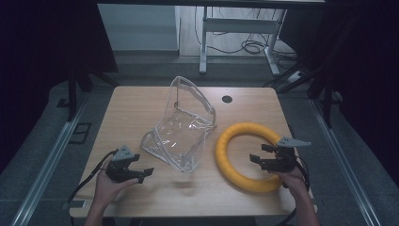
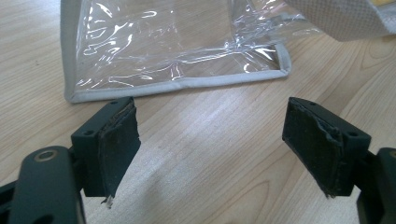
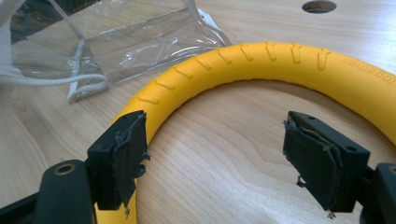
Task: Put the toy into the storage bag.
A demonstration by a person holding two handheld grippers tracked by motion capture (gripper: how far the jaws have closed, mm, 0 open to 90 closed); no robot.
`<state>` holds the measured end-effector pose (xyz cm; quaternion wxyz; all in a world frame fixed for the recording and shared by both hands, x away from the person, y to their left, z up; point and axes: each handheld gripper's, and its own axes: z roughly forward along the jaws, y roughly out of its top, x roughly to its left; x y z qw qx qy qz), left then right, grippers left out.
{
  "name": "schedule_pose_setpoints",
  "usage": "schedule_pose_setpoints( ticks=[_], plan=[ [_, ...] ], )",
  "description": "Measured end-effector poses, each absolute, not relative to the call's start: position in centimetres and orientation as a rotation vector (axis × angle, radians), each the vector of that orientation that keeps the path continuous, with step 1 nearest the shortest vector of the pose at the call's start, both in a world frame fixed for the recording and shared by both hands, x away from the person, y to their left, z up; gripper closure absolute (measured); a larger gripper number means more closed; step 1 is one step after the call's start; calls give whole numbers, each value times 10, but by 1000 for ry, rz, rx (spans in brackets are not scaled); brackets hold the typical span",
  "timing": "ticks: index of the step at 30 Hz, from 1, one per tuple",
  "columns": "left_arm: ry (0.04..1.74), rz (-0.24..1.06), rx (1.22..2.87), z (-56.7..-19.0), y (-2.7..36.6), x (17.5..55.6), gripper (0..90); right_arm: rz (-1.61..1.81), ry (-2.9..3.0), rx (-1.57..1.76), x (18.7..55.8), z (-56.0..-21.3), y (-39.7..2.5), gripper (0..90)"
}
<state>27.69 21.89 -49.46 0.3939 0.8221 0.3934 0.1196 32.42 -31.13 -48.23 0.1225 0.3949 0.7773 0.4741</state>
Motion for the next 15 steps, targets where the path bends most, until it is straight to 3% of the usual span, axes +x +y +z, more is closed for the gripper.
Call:
schedule_pose_setpoints(
  ticks=[9,15],
  plan=[
    [999,320,2105,-495,217,272,185,1392,2286,1134,324,-481,-309,207],
    [974,328,2138,-494,211,274,186,1389,2321,1136,323,-477,-306,264]
  ],
)
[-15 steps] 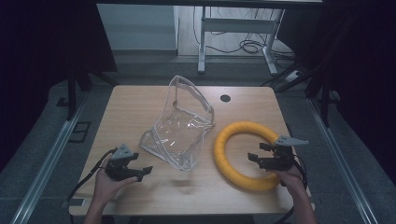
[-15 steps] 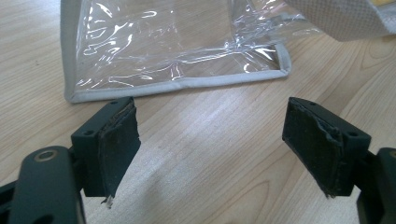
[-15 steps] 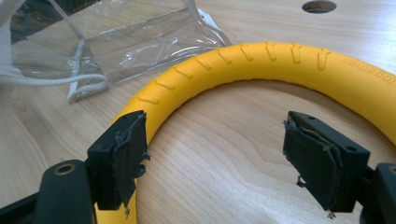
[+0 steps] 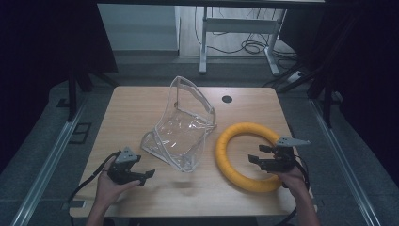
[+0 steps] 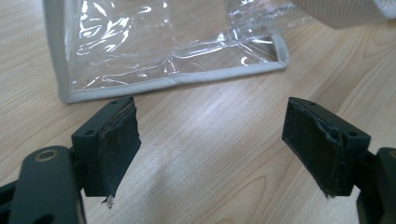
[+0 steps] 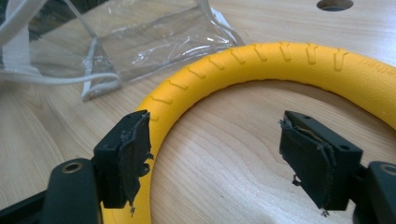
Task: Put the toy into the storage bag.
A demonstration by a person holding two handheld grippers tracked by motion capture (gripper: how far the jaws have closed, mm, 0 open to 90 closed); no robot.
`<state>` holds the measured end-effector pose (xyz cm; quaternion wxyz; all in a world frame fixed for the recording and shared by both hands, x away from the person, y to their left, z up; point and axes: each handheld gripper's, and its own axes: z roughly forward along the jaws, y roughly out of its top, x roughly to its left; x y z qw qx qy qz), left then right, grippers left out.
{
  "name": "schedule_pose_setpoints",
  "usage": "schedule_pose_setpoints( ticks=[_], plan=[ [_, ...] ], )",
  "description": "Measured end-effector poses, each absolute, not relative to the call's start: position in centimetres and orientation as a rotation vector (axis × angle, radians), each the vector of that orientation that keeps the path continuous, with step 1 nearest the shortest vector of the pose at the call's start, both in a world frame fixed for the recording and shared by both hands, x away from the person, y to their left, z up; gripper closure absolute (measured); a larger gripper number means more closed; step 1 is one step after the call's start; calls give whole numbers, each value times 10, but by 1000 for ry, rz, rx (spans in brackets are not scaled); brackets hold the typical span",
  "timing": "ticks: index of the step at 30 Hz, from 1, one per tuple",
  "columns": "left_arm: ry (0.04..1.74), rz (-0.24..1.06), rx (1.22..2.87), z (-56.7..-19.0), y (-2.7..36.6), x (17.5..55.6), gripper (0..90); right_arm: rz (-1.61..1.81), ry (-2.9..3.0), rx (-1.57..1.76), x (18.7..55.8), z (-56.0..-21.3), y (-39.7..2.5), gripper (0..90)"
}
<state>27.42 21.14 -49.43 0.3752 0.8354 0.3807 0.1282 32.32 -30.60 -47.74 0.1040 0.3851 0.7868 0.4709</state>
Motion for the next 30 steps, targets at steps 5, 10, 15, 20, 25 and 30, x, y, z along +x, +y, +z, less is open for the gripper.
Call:
schedule_pose_setpoints(
  ticks=[5,10,15,20,25,30],
  plan=[
    [964,316,2169,-496,213,278,185,1302,2439,1053,317,-463,-295,280],
    [955,311,2170,-495,211,278,185,1194,2562,964,318,-439,-283,290],
    [952,304,2169,-495,209,279,185,1087,2663,902,323,-432,-269,300],
    [950,301,2161,-495,210,278,185,1006,2729,886,326,-428,-257,303],
    [949,299,2151,-493,210,277,185,947,2776,862,324,-426,-247,305],
    [942,296,2153,-492,208,275,185,840,2849,848,320,-432,-237,305]
  ],
)
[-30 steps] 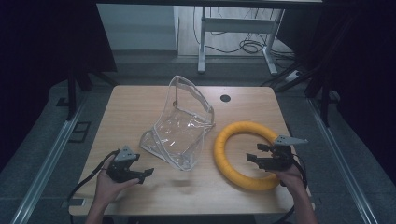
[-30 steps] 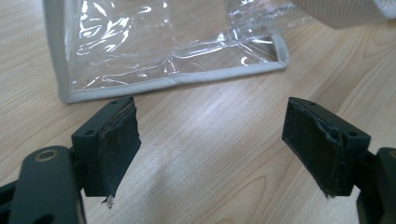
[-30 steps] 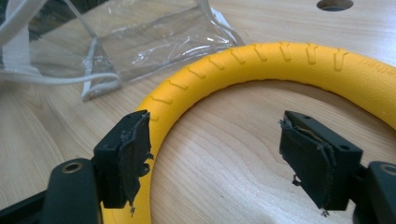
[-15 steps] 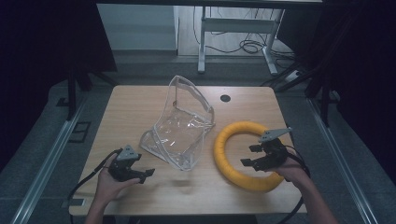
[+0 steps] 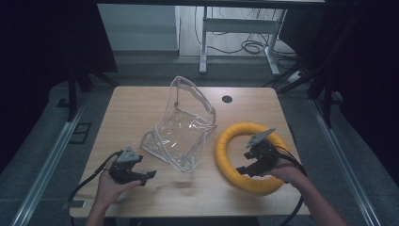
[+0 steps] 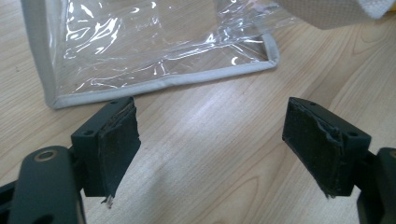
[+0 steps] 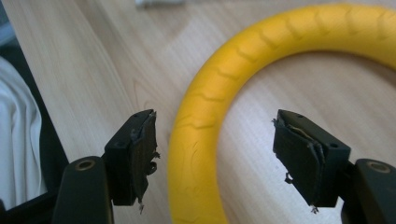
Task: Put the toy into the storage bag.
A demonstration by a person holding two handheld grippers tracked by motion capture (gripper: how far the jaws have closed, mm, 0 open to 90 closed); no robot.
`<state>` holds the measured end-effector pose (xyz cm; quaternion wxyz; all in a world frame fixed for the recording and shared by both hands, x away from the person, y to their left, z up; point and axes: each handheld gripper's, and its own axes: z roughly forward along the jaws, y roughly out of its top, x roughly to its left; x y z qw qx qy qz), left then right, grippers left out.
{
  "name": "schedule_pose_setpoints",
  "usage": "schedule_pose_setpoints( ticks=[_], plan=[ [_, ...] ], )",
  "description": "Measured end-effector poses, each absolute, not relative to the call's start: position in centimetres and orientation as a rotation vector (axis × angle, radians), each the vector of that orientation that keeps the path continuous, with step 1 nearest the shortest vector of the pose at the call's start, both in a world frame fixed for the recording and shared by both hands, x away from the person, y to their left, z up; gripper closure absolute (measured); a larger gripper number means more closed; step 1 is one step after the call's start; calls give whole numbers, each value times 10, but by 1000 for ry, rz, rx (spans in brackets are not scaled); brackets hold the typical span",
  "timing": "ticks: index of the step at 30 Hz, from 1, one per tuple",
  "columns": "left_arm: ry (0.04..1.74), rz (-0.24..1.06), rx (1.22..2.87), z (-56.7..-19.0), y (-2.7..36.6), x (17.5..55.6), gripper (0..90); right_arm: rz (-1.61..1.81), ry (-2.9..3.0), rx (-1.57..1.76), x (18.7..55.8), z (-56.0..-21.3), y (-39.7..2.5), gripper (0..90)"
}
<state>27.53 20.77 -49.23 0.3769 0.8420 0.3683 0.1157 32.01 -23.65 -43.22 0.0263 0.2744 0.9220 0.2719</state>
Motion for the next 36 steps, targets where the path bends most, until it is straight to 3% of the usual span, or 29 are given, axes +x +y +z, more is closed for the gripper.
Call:
schedule_pose_setpoints(
  ticks=[19,26,28,36],
  plan=[
    [940,289,2185,-498,202,278,185,384,3026,747,311,-489,-215,308],
    [938,283,2196,-502,200,279,185,242,3046,686,312,-498,-203,414],
    [936,283,2199,-502,199,279,185,208,3055,671,314,-499,-201,494],
    [937,282,2204,-503,199,280,186,222,3077,645,318,-491,-205,512]
  ],
)
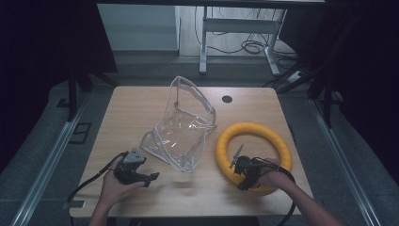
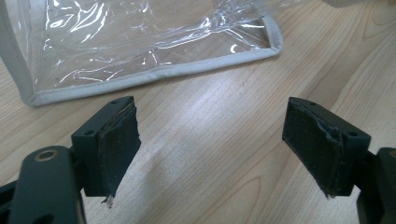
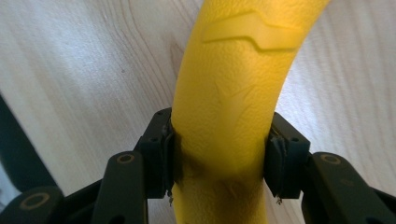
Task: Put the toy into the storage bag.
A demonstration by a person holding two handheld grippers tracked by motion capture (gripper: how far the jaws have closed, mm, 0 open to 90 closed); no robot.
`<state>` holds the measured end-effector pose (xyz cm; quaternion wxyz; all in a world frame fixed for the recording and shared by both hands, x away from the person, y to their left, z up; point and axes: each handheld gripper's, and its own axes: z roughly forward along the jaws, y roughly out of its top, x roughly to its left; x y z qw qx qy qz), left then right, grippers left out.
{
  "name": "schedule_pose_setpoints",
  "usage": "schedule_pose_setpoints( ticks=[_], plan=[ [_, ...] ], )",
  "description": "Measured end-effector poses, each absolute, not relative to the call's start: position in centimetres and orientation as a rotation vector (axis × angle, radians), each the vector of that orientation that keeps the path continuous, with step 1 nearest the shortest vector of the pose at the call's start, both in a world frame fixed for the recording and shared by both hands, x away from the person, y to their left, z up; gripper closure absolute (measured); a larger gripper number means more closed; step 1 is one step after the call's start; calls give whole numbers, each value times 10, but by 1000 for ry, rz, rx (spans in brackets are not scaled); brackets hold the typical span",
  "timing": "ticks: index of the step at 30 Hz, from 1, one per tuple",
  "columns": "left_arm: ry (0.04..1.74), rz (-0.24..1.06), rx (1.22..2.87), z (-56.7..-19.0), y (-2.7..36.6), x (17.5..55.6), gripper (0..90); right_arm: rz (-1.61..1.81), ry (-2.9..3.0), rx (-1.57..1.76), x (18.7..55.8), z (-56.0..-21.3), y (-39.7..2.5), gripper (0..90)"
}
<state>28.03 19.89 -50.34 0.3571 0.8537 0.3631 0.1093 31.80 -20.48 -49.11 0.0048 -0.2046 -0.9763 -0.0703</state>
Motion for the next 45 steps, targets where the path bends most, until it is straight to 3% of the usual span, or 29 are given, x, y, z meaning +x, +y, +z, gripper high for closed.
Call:
schedule_pose_setpoints(
  ticks=[17,45],
  plan=[
    [941,294,2201,-503,201,282,187,-807,-2970,-821,330,-407,-248,519],
    [951,297,2193,-505,202,283,187,-1342,-2841,-921,337,-361,-280,517]
  ],
)
